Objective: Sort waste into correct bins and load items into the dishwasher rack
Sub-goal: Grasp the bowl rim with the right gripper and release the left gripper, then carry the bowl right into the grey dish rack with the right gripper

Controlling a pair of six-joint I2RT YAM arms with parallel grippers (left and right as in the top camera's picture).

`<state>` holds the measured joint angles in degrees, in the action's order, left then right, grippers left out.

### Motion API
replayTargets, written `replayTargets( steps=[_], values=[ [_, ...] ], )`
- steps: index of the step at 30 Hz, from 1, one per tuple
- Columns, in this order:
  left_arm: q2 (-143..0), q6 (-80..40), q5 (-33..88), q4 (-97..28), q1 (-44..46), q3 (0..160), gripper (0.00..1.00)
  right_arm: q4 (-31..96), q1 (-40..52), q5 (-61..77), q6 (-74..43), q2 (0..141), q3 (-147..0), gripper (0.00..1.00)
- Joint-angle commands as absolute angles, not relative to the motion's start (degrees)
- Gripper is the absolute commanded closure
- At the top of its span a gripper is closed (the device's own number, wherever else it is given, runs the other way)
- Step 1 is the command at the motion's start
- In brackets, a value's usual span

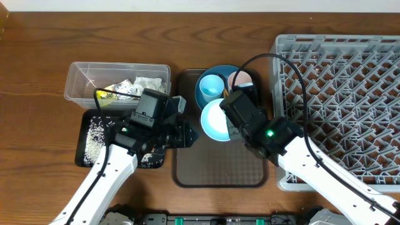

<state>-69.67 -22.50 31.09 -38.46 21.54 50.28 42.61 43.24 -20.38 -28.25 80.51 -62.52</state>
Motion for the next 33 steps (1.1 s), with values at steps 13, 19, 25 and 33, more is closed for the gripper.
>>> replayTargets(
  steps=[13, 19, 25, 33],
  values=[
    [-70.0, -22.2, 32.4, -38.5, 21.3, 50.3, 0.16, 41.5, 43.0, -54.8, -13.7, 79.8, -63.0, 0.99],
    [-70.0, -22.2, 32.4, -38.5, 21.3, 50.3, 0.05, 38.7, 39.1, -62.8, -3.9, 79.8, -63.0, 0.99],
    [-70.0, -22.2, 32.4, -38.5, 21.3, 50.3, 0.02, 31.4, 29.6, -63.6, 4.6, 79.8, -63.0, 0.99],
    [-70.0, -22.2, 32.4, -38.5, 21.3, 50.3, 0.01, 14.7, 17.6, -60.3, 24.3, 79.8, -63.0, 0.99]
  ],
)
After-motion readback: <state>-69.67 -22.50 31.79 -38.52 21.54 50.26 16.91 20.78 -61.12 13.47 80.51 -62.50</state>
